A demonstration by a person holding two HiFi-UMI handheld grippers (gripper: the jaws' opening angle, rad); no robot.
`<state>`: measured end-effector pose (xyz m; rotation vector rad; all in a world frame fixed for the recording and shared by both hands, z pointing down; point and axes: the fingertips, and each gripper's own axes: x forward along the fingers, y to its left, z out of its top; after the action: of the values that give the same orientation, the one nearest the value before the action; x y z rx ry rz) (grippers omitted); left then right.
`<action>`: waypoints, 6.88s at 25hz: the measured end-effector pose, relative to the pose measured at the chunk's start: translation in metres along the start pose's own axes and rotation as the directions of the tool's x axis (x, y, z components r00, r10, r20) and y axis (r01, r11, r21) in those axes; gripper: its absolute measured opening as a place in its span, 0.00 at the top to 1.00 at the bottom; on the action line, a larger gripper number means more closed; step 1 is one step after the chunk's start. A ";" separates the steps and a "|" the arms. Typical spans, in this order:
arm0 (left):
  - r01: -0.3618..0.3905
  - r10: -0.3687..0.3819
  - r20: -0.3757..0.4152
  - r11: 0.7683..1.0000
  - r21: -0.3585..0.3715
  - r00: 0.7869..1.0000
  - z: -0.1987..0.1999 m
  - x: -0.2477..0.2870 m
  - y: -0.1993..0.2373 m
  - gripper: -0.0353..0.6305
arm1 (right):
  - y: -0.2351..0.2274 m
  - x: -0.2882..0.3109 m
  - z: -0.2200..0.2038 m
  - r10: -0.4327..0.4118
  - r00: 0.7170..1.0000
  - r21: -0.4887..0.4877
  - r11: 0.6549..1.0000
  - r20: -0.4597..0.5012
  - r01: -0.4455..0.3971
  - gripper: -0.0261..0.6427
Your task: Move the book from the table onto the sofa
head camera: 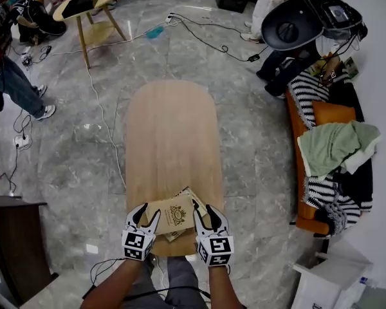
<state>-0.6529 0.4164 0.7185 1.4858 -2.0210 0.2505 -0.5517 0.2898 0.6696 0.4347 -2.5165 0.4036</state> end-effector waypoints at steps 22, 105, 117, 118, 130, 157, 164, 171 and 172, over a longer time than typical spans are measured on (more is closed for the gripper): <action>-0.177 0.115 -0.255 0.957 -0.232 0.960 -0.176 0.054 0.053 0.63 | -0.026 0.118 -0.170 0.146 0.939 0.104 0.987 -0.312 -0.119 0.65; 0.276 -0.352 0.431 0.933 0.230 0.831 0.298 -0.175 -0.084 0.60 | 0.059 -0.228 0.228 -0.303 0.812 0.056 0.946 0.499 0.319 0.63; 0.363 -0.500 0.514 0.864 0.349 0.697 0.337 -0.247 -0.164 0.60 | 0.076 -0.350 0.250 -0.398 0.677 0.067 0.886 0.619 0.459 0.63; 0.370 -0.509 0.517 0.859 0.354 0.688 0.339 -0.253 -0.169 0.59 | 0.078 -0.359 0.251 -0.404 0.668 0.068 0.881 0.625 0.468 0.63; 0.434 -0.625 0.537 0.781 0.450 0.567 0.355 -0.307 -0.249 0.59 | 0.085 -0.464 0.249 -0.484 0.554 0.105 0.809 0.678 0.579 0.64; 0.545 -0.803 0.425 0.596 0.590 0.418 0.293 -0.332 -0.595 0.59 | -0.066 -0.744 0.115 -0.648 0.356 0.249 0.652 0.673 0.716 0.64; 0.578 -0.839 0.390 0.544 0.609 0.379 0.277 -0.332 -0.650 0.59 | -0.090 -0.785 0.087 -0.690 0.310 0.285 0.604 0.654 0.744 0.64; 0.607 -0.864 0.353 0.503 0.616 0.358 0.271 -0.312 -0.696 0.59 | -0.125 -0.808 0.070 -0.727 0.279 0.315 0.565 0.628 0.762 0.64; 0.612 -0.868 0.349 0.496 0.616 0.352 0.271 -0.308 -0.703 0.59 | -0.131 -0.810 0.068 -0.732 0.274 0.319 0.559 0.623 0.765 0.64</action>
<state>-0.0510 0.2829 0.1874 2.9426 -1.4274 -0.3417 0.1126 0.3247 0.1844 2.0227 -2.5425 -0.2960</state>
